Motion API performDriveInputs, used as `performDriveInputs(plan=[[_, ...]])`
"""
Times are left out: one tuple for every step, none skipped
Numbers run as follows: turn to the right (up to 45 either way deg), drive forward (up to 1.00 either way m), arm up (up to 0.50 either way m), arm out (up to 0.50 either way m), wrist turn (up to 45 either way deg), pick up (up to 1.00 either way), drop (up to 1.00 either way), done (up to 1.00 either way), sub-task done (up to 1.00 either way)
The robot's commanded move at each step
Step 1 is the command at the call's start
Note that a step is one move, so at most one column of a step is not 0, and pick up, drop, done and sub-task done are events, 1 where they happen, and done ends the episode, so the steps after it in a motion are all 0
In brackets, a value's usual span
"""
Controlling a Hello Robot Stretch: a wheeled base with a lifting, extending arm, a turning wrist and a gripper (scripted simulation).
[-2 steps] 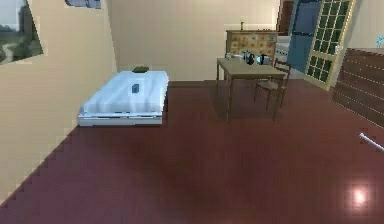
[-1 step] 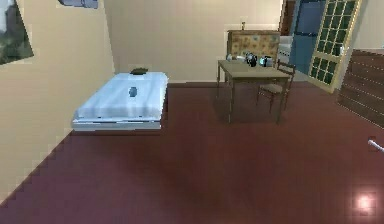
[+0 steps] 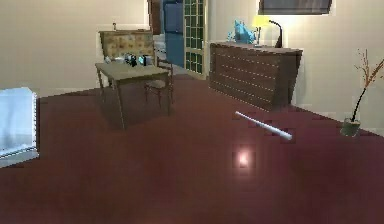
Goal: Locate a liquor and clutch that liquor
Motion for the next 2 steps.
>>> performDriveInputs(plan=[[0.0, 1.00, 0.00, 0.00, 0.0, 0.00, 0.00, 0.00, 0.00], [0.0, 1.00, 0.00, 0.00, 0.0, 0.00, 0.00, 0.00, 0.00]])
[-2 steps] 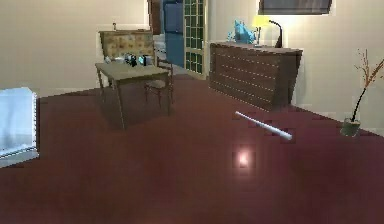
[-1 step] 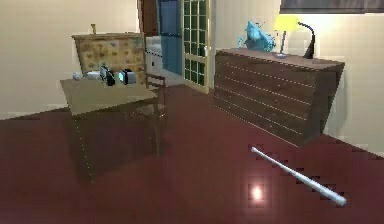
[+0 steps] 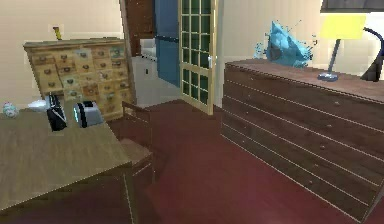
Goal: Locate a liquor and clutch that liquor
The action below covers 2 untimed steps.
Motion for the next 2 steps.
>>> performDriveInputs(plan=[[3.0, 0.00, 0.00, 0.00, 0.0, 0.00, 0.00, 0.00, 0.00], [0.0, 1.00, 0.00, 0.00, 0.0, 0.00, 0.00, 0.00, 0.00]])
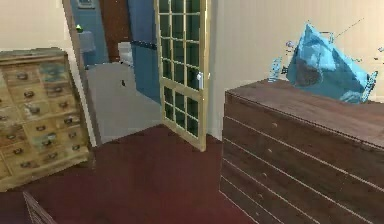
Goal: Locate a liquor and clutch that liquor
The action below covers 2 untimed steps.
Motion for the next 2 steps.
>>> performDriveInputs(plan=[[0.0, 0.70, 0.00, 0.00, 0.0, 0.00, 0.00, 0.00, 0.00], [-27.0, 0.00, 0.00, 0.00, 0.0, 0.00, 0.00, 0.00, 0.00]])
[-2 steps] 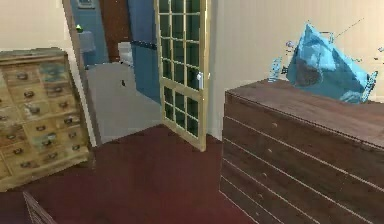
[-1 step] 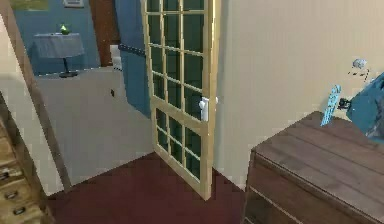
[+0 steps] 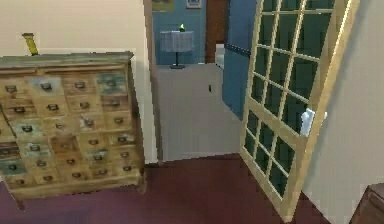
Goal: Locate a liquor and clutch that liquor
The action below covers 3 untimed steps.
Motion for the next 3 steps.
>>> performDriveInputs(plan=[[0.0, 1.00, 0.00, 0.00, 0.0, 0.00, 0.00, 0.00, 0.00], [0.0, 0.75, 0.00, 0.00, 0.0, 0.00, 0.00, 0.00, 0.00], [-12.0, 0.00, 0.00, 0.00, 0.0, 0.00, 0.00, 0.00, 0.00]])
